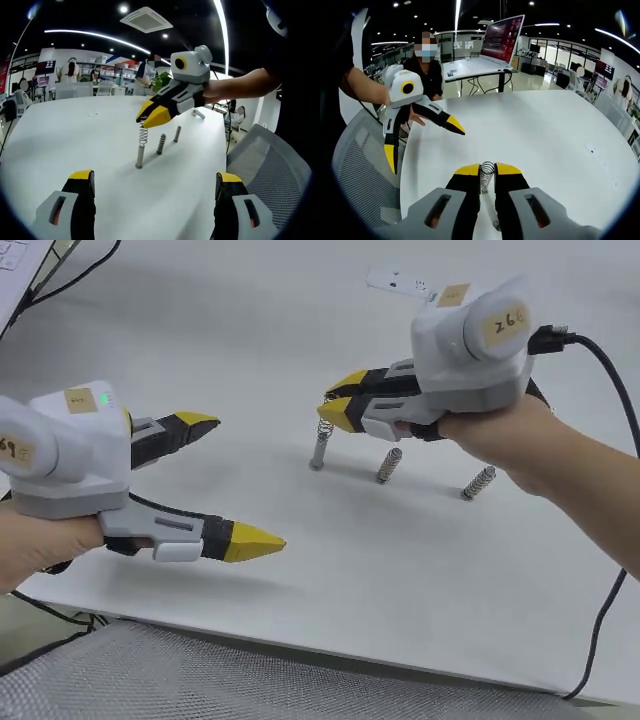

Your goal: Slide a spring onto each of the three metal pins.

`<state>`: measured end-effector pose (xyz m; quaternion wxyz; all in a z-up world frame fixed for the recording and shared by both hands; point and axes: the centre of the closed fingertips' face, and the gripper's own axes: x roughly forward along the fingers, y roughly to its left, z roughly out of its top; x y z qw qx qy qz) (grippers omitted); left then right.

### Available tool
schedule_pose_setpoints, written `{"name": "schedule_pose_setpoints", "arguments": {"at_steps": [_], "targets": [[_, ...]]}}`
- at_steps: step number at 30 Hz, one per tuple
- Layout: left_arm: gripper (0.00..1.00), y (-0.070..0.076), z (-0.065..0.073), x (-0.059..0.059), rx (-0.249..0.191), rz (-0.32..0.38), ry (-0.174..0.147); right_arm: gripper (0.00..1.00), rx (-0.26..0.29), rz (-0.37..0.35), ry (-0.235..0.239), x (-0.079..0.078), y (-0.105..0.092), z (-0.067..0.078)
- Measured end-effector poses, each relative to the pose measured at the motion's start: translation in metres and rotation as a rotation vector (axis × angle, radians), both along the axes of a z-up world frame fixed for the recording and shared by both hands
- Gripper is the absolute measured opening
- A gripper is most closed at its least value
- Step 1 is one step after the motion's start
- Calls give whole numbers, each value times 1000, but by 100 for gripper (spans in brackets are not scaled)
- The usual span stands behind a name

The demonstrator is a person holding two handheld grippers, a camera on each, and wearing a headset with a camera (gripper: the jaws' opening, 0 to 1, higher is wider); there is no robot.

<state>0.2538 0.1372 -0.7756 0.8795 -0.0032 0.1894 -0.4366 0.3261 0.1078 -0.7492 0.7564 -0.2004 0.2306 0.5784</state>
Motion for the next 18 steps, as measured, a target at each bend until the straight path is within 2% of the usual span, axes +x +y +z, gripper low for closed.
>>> {"name": "schedule_pose_setpoints", "arguments": {"at_steps": [18], "targets": [[98,1,-2,1,-1,2,5,7,-16,-4,14,1,0,-12]]}}
